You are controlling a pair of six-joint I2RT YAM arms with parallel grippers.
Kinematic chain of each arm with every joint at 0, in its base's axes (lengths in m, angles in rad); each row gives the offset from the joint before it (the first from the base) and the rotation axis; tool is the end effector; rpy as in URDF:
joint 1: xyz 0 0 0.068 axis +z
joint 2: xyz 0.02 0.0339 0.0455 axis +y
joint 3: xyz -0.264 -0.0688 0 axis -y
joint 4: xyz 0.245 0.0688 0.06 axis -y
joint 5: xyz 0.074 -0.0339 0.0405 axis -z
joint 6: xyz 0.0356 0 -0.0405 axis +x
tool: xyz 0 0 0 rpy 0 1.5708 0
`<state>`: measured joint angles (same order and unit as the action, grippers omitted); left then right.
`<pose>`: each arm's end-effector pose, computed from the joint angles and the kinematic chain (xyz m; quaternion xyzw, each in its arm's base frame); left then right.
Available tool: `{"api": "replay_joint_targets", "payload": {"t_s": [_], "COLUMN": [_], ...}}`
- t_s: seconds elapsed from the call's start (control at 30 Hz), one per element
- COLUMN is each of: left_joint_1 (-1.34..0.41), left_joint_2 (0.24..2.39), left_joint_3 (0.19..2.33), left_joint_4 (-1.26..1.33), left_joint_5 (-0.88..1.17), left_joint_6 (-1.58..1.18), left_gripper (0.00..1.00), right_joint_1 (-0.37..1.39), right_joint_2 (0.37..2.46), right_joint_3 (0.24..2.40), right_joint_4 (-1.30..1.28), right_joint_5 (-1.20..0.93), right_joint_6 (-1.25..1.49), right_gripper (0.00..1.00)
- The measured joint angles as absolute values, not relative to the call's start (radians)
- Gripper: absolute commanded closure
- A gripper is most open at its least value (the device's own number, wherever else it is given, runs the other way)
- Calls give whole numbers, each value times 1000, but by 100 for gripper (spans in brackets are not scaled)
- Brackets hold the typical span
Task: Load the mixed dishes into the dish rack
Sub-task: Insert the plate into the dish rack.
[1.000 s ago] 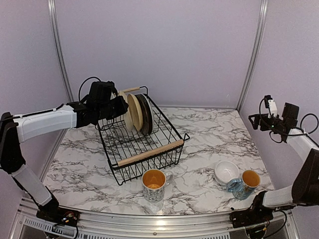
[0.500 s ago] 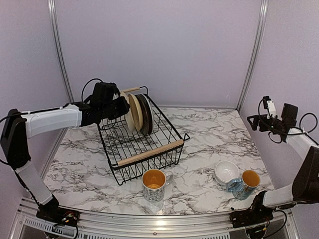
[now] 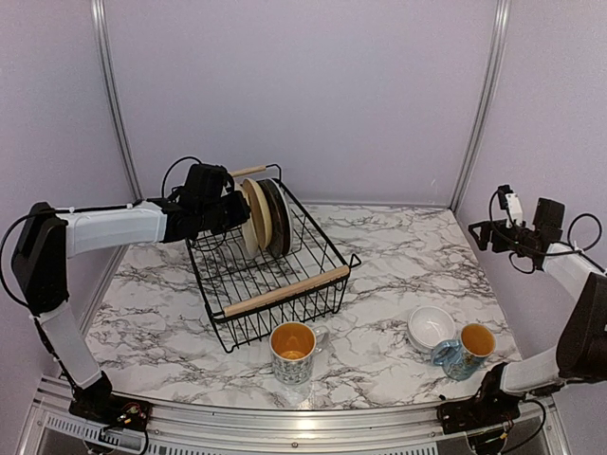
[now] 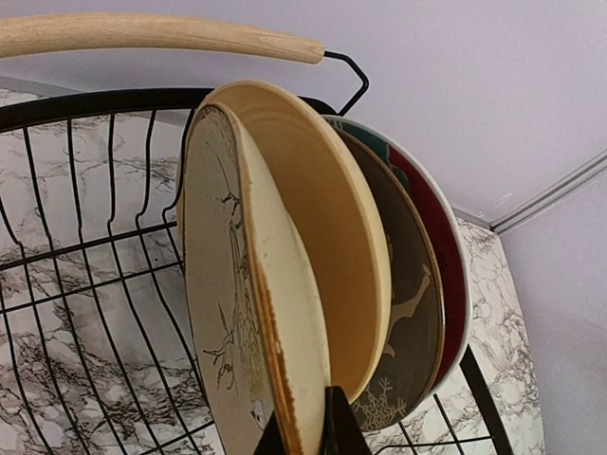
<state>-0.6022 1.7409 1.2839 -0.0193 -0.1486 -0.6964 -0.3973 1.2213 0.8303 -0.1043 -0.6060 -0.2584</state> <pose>0.3393 -0.2268 0.2694 -0.0787 0.8488 -0.2633 0.4516 0.2567 -0.0857 0.2746 -0.0956 0.8284 0.0852 0.5454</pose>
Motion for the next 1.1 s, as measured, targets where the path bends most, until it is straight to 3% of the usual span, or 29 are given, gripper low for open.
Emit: {"api": "replay_joint_targets", "payload": {"t_s": [1.1], "left_joint_1": [-569], "left_joint_2": [1869], "left_joint_3": [1406], "left_joint_4": [-39], "left_joint_5": [-205], "left_joint_6": [-736], "left_gripper": [100], "right_joint_1": [-397], "right_joint_2": [1306], "right_joint_3": [830], "right_joint_4": [-126], "right_joint_5": [-629], "right_joint_6": [-263], "right_gripper": [2]}}
